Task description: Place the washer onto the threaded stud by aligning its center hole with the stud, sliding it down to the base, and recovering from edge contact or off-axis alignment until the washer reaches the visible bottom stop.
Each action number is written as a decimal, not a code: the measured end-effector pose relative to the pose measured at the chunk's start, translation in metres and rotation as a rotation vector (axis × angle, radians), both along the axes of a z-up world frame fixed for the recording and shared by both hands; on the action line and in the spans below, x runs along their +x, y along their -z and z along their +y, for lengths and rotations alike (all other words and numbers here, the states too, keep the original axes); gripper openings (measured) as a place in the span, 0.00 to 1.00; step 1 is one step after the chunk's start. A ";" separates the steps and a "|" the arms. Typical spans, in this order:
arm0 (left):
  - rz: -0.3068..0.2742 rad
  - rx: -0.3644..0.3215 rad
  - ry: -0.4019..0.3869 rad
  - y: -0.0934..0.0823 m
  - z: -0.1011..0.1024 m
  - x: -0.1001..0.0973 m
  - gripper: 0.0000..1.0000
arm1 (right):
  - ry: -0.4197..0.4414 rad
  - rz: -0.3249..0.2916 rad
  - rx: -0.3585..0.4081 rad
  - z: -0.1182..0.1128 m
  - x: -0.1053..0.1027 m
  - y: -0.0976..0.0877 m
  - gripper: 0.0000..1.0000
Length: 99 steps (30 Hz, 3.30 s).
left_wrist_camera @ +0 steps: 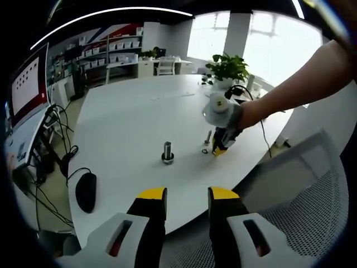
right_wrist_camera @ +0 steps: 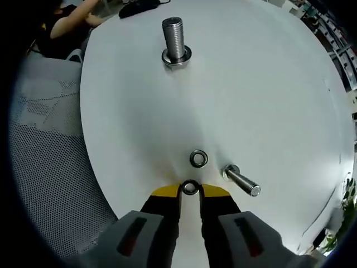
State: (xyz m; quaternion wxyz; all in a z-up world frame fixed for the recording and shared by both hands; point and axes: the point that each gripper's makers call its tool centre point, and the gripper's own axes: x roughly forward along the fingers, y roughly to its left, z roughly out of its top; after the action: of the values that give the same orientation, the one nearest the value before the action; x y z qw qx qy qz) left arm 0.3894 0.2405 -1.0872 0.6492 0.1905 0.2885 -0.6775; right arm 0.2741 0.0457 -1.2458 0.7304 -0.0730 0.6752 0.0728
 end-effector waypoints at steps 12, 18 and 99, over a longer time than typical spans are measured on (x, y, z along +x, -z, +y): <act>0.004 -0.009 -0.004 -0.001 -0.001 0.001 0.28 | 0.020 -0.052 -0.021 0.001 -0.002 -0.006 0.14; 0.002 -0.009 -0.003 -0.001 0.000 0.001 0.28 | 0.048 -0.077 -0.016 0.000 -0.001 -0.006 0.14; -0.008 0.014 -0.003 0.002 0.002 0.000 0.27 | 0.094 -0.172 -0.044 -0.038 0.018 -0.037 0.14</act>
State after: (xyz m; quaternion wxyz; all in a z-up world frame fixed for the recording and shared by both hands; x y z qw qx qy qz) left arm 0.3896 0.2420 -1.0891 0.6501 0.1972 0.2909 -0.6737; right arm 0.2926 0.0072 -1.2083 0.7863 -0.0633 0.6143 0.0169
